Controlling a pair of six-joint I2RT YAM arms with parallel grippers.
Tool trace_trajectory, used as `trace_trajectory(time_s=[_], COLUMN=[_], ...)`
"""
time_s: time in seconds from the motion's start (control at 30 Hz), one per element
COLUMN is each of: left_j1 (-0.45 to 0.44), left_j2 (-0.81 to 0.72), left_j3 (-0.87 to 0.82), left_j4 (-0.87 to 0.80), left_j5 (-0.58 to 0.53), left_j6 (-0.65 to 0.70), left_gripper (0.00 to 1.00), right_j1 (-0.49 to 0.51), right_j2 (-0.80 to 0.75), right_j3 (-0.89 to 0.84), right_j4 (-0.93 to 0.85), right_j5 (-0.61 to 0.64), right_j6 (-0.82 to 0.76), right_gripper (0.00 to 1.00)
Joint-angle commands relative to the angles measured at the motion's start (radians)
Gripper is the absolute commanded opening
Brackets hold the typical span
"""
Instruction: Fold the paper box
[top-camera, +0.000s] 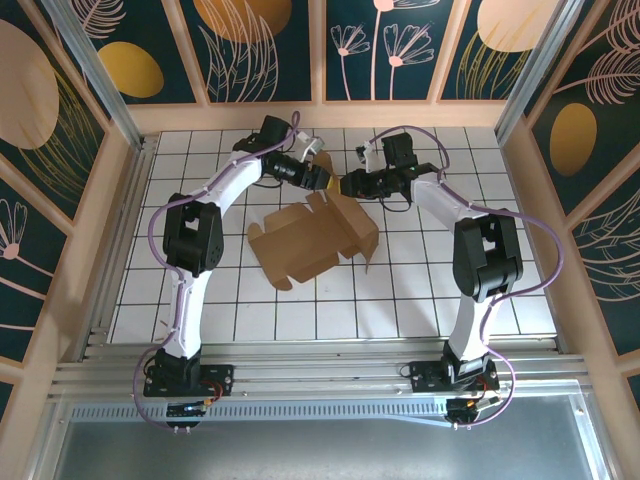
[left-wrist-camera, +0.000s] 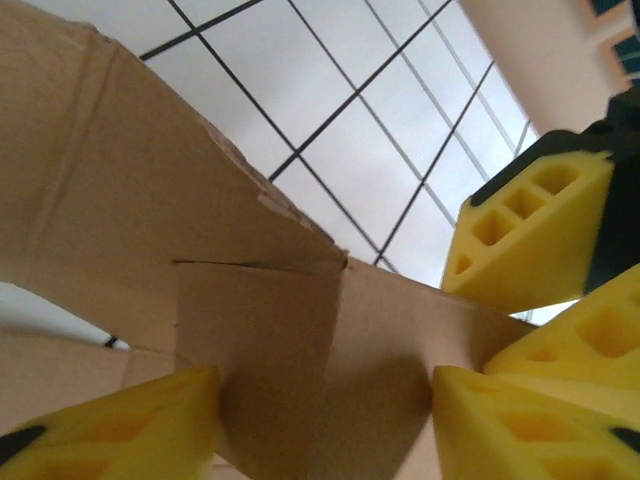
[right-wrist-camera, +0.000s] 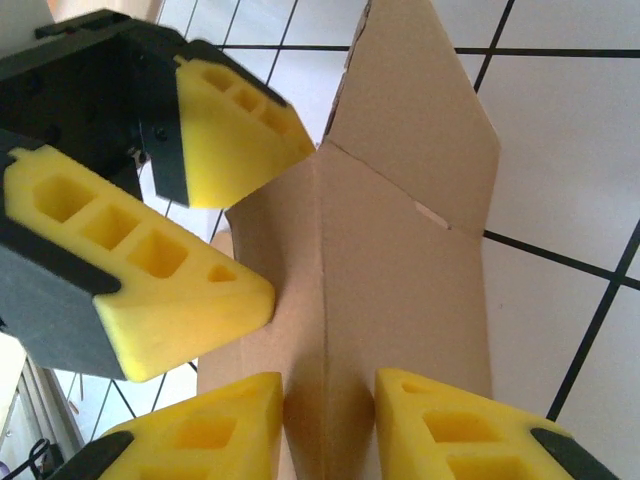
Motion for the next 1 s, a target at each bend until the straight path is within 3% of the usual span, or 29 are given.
trace_trajectory(time_s=[0.0,0.13,0.17,0.27,0.37,0.43,0.6,0.77,0.87,0.97], left_j1=[-0.016,-0.016,-0.016,-0.016,-0.016,-0.016,-0.016,-0.012,0.035,0.063], left_j2=[-0.049,-0.037,-0.032,-0.029,-0.052,-0.082,-0.254,-0.464,-0.488,-0.404], left_j3=[-0.053,-0.033,-0.028,-0.029,-0.035,-0.049,-0.212,-0.453,-0.514,-0.504], left_j4=[0.066,0.028,0.020,0.015,0.025,0.044,0.210,0.367,0.350,0.270], left_j5=[0.109,0.088,0.077,0.047,-0.032,-0.101,-0.264,-0.569,-0.605,-0.626], left_j6=[-0.046,-0.025,-0.022,-0.021,-0.020,-0.021,-0.036,-0.044,-0.073,-0.033], left_gripper=[0.49,0.32,0.33,0.52,0.54,0.63,0.67,0.66,0.68,0.67], right_j1=[0.000,0.000,0.000,0.000,0.000,0.000,0.000,-0.001,0.000,-0.001], right_j2=[0.017,0.020,0.020,0.017,0.014,0.012,0.009,0.012,0.014,0.015], right_j3=[0.004,0.011,0.013,0.014,0.013,0.013,0.009,0.007,0.007,0.012], right_j4=[0.015,0.011,0.010,0.003,0.000,-0.001,-0.004,-0.004,-0.005,-0.003], right_j5=[0.007,0.003,0.003,0.006,0.006,0.007,0.009,0.011,0.013,0.011], right_j6=[0.002,0.003,0.001,-0.001,-0.003,-0.004,-0.007,-0.009,-0.010,-0.010], right_gripper=[0.30,0.30,0.30,0.30,0.30,0.30,0.30,0.30,0.30,0.30])
